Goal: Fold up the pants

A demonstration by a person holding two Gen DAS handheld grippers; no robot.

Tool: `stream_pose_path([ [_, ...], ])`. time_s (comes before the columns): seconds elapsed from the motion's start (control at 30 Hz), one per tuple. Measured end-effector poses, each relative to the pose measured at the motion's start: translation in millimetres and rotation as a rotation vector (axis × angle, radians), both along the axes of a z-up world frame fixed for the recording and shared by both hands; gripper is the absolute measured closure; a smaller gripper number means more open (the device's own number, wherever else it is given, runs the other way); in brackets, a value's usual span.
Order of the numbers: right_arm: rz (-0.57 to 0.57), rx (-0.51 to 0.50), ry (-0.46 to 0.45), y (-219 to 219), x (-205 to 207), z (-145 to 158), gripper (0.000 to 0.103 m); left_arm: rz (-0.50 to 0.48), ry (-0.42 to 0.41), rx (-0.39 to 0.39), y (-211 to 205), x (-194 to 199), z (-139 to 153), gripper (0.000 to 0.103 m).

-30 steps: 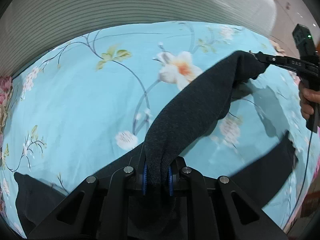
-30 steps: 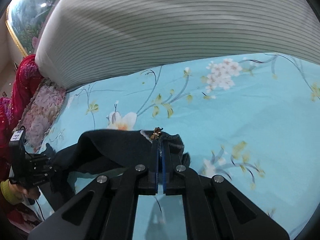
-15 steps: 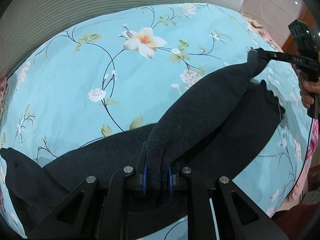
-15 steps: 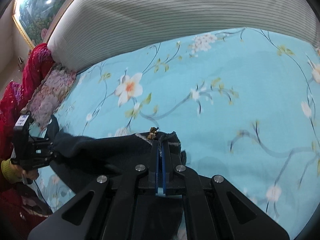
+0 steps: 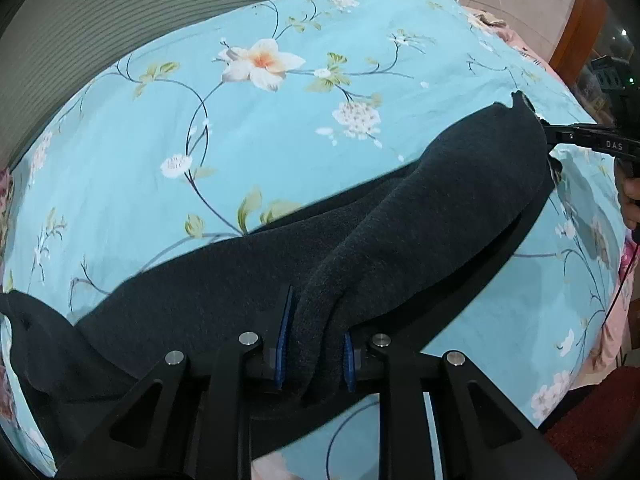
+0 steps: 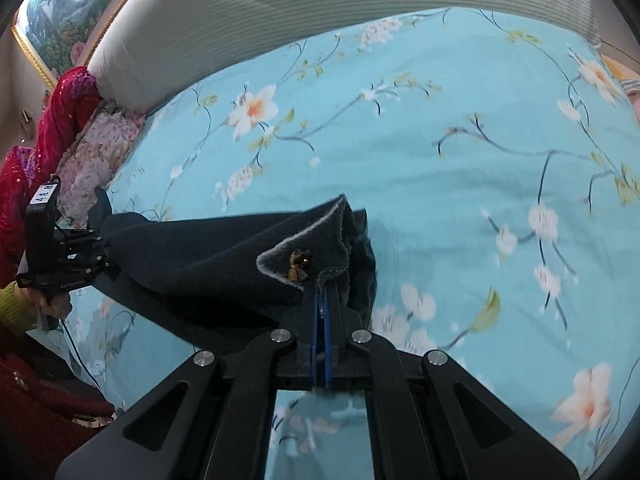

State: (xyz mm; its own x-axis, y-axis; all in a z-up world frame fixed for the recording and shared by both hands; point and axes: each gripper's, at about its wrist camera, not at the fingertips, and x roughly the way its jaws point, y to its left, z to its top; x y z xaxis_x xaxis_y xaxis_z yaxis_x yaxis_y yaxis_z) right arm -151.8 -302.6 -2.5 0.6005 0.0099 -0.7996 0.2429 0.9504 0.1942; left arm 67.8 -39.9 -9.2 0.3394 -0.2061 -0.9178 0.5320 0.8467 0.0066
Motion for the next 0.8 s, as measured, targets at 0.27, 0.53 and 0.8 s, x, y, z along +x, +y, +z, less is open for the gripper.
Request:
stream_pose_path([
  [0.27,-0.016,-0.072,0.072,16,-5,-2,0.099,0.029,0.011,-0.029,14,-17,3,0.063],
  [0.53,-0.138,-0.088,0.008,21,-10,28,0.062,0.187,0.051,-0.101,61,-30,23,0.042],
  [0.8,0.012,-0.044,-0.052,81,31,39,0.062,0.517,0.111,-0.18,144,-9,37,0.036],
])
